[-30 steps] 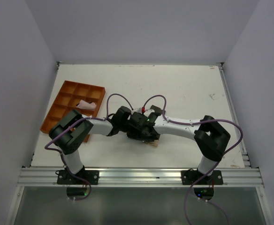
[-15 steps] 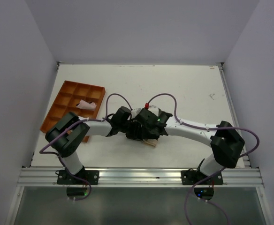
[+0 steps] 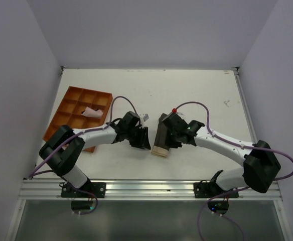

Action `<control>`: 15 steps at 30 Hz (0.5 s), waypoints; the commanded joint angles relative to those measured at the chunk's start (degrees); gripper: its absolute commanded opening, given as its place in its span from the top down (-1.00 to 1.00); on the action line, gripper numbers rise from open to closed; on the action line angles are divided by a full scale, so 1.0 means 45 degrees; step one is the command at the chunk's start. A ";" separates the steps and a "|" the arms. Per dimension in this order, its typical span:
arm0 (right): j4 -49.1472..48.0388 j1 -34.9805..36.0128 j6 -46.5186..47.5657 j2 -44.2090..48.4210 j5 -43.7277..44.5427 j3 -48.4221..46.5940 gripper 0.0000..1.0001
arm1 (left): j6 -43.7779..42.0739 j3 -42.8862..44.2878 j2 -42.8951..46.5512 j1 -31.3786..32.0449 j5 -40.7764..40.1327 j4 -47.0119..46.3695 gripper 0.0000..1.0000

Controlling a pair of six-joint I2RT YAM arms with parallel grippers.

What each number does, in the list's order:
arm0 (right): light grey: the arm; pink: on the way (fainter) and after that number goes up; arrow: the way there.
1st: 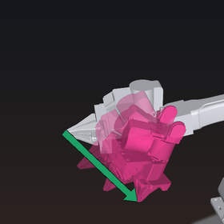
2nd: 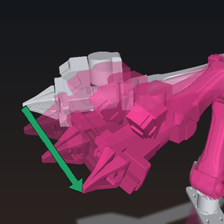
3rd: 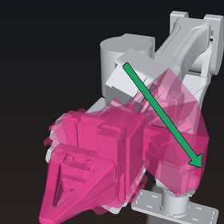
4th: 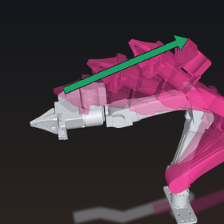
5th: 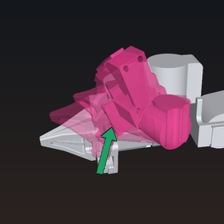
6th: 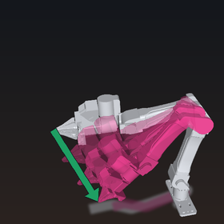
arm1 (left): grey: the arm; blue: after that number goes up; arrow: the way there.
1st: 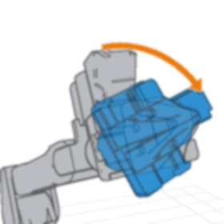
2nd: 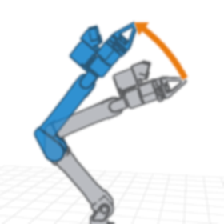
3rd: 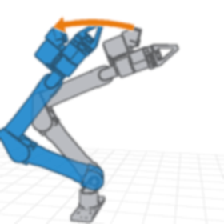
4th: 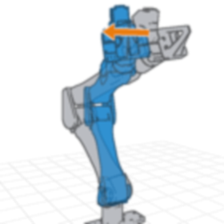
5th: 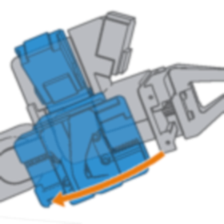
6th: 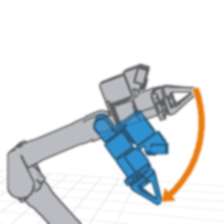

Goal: Roll the underwear

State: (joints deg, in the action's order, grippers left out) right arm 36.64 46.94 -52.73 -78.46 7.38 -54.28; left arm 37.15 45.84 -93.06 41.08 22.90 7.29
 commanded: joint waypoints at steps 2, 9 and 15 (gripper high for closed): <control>-0.0915 -0.0138 -0.0197 -0.0103 -0.0857 0.0850 0.70 | -0.0540 0.0730 0.0932 -0.0027 -0.1455 0.1155 0.20; -0.1912 -0.0157 -0.0157 -0.1098 -0.1131 0.1144 0.73 | -0.0365 0.0848 -0.0297 -0.0027 0.0126 -0.0368 0.26; -0.2479 -0.0138 -0.0138 -0.1861 -0.1034 0.1418 0.72 | -0.0090 0.0360 -0.0337 -0.0027 0.0498 -0.1014 0.19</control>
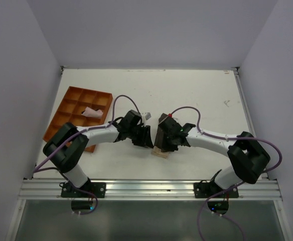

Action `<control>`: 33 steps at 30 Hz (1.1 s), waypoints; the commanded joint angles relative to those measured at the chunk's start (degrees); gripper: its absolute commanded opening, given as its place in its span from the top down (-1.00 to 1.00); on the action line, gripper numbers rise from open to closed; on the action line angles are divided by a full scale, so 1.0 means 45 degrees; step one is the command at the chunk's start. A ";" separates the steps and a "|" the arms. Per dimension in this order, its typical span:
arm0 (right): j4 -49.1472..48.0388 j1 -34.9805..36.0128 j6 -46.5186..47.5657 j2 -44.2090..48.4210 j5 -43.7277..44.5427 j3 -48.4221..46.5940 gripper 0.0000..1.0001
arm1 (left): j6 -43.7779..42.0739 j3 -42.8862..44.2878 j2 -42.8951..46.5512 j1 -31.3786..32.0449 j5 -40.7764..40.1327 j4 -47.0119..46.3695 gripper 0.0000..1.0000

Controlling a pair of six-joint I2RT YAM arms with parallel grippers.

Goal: Roll the underwear

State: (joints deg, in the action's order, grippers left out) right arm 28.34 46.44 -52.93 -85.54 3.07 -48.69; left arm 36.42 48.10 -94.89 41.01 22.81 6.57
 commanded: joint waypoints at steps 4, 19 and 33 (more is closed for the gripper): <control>-0.0730 -0.0026 -0.0094 -0.0503 0.0137 0.0252 0.71 | -0.0067 -0.0336 0.0013 0.0007 0.0985 -0.1245 0.09; -0.0575 -0.0026 -0.0133 -0.0191 0.0353 0.0448 0.70 | -0.0380 -0.0279 -0.1646 0.0299 0.1533 -0.2298 -0.16; 0.0244 -0.0026 0.0179 0.0882 0.0665 0.0078 0.60 | 0.0226 -0.0376 -0.2448 0.0456 0.1708 -0.2904 0.46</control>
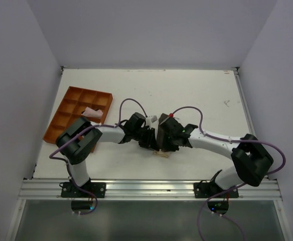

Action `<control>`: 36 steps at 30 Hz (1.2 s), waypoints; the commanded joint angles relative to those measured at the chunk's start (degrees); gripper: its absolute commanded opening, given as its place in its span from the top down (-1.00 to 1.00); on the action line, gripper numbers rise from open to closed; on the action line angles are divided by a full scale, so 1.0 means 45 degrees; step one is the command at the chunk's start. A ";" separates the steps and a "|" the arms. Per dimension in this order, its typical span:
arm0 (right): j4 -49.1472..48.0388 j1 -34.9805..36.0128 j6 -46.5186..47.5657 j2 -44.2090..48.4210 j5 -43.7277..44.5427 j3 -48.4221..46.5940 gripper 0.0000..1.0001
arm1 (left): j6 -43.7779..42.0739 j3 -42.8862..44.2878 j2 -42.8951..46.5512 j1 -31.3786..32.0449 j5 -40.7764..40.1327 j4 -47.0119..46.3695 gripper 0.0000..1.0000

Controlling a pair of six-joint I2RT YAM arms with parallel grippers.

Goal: Roll the underwear

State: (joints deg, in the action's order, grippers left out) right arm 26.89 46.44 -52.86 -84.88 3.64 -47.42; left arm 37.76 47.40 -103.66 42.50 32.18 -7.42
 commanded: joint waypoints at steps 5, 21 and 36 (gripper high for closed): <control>0.1678 -0.0006 0.1158 0.1537 0.0637 -0.0672 0.48 | 0.0339 -0.0142 -0.0617 0.0126 -0.0024 -0.0245 0.94; 0.2617 0.2942 0.6958 0.3238 0.3780 -0.1415 -0.11 | 0.1569 0.1966 -0.0129 -0.0459 0.1771 0.4244 1.00; 0.2538 0.6535 0.8854 0.0782 0.6590 -0.2332 -0.18 | 0.4383 0.2084 -0.0422 -0.1613 0.4234 0.3601 1.00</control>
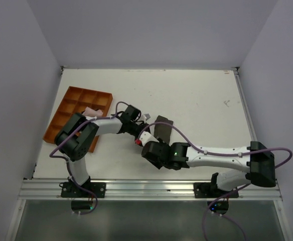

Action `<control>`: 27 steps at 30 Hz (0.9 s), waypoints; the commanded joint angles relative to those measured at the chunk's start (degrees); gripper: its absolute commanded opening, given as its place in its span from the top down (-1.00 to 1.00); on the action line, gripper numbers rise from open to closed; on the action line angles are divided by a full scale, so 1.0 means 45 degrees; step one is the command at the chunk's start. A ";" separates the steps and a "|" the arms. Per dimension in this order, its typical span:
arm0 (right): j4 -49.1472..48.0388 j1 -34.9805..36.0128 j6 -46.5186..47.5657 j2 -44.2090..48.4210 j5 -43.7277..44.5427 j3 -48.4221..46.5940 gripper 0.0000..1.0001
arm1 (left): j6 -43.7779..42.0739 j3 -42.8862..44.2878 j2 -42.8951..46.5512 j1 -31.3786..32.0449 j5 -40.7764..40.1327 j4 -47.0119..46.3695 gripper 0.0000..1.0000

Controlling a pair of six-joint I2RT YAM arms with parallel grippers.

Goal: Roll the underwear

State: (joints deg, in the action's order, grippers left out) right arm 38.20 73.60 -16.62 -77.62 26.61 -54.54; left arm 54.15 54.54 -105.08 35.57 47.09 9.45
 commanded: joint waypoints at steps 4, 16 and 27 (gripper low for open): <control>0.0515 0.1103 0.1212 -0.1985 0.2520 -0.1373 -0.19 | 0.0721 0.0652 -0.0282 -0.0073 0.1175 0.0086 1.00; 0.0828 0.1222 0.1740 -0.2983 0.4614 -0.1630 -0.20 | 0.0056 0.0614 -0.0751 -0.0307 0.1468 0.0947 1.00; 0.0068 0.1241 0.1974 -0.3081 0.3618 -0.0965 -0.22 | 0.0096 0.0633 -0.0966 -0.0522 0.1723 0.0868 1.00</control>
State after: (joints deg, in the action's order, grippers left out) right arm 40.62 78.85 -9.06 -91.83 42.65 -59.13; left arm 54.87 56.58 -108.90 33.98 52.38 12.99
